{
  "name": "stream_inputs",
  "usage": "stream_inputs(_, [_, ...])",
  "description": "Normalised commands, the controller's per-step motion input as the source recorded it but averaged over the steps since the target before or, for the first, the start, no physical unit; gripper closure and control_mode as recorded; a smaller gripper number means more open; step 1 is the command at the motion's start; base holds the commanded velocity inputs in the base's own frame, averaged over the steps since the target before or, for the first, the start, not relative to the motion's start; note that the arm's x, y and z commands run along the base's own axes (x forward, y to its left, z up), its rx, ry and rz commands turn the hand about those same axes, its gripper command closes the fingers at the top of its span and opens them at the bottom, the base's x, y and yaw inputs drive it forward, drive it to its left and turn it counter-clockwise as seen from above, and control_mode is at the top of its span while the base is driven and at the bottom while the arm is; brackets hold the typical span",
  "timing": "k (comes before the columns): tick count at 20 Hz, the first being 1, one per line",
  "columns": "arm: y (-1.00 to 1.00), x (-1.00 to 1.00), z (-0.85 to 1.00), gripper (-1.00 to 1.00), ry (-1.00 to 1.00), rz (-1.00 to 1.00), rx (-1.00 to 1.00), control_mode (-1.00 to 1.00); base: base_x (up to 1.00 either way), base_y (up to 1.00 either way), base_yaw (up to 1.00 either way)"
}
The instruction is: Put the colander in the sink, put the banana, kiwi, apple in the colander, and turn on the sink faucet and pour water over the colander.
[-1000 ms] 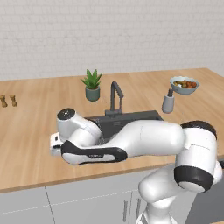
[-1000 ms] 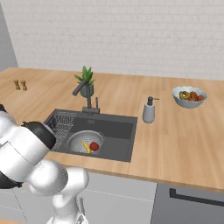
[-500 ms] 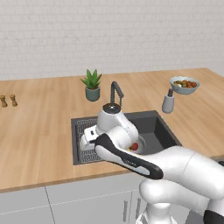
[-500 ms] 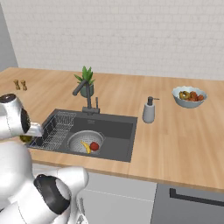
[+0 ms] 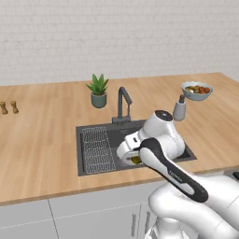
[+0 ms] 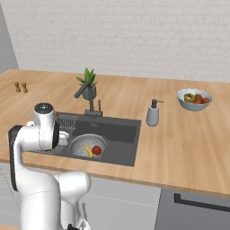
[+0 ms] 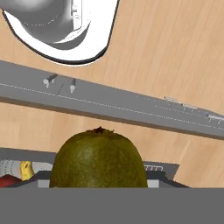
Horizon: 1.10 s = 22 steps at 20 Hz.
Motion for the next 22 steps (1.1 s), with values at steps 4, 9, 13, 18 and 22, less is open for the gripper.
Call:
stream_inputs(4, [-0.74, 0.43, 0.21, 1.00, 0.09, 0.09, 0.00, -1.00, 0.00, 0.00, 0.00])
stream_inputs(9, [-0.70, 0.43, 0.08, 1.00, 0.12, 0.08, 0.03, -1.00, 0.00, 0.00, 0.00])
stream_inputs(13, [-0.45, 0.72, 0.00, 1.00, 0.20, 0.02, 0.01, -1.00, 0.00, 0.00, 0.00])
stream_inputs(18, [-0.38, 0.68, 0.00, 1.00, 0.16, 0.00, 0.01, -1.00, 0.00, 0.00, 0.00])
stream_inputs(22, [-0.21, 0.62, 0.00, 1.00, 0.17, 0.00, 0.01, -1.00, 0.00, 0.00, 0.00])
